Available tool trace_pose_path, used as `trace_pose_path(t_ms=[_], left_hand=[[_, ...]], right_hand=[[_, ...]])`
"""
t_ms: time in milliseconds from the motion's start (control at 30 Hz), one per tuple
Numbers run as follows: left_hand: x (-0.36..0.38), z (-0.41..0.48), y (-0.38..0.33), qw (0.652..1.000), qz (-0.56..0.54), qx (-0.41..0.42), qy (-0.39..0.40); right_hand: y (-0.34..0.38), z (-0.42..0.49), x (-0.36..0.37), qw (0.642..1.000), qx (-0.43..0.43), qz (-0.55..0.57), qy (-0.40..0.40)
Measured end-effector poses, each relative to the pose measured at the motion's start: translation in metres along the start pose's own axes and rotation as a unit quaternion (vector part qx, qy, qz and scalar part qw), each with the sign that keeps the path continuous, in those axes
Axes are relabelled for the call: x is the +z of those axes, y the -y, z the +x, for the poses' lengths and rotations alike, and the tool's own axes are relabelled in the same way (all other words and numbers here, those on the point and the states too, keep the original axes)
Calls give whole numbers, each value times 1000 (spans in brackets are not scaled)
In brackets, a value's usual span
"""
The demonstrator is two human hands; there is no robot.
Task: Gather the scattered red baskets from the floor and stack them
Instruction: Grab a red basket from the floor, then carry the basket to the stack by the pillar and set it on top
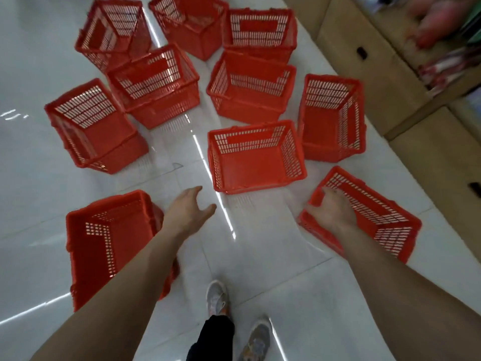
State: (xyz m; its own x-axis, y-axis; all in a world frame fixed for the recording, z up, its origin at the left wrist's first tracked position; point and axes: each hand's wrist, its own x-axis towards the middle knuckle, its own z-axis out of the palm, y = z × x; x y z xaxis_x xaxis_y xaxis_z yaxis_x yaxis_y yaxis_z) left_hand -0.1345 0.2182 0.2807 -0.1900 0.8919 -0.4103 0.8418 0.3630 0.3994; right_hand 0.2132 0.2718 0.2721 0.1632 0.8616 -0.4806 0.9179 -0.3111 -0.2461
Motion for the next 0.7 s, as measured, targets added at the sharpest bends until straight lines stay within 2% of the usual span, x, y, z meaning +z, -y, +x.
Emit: trace_pose_path(t_ms=[200,367,567,700], left_hand=[[29,79,-20,999,-3,-45,21],[50,161,-9,992,-58,-106,34],[77,257,19,983,-84,-163,29],[117,312,35,969,-118,-216,18]], right_hand=[[-25,68,12,999,25,34,-5],[-16,135,31,997,64,39,28],[14,233,62,995,56,78,32],[8,296,114,997,43,64,24]])
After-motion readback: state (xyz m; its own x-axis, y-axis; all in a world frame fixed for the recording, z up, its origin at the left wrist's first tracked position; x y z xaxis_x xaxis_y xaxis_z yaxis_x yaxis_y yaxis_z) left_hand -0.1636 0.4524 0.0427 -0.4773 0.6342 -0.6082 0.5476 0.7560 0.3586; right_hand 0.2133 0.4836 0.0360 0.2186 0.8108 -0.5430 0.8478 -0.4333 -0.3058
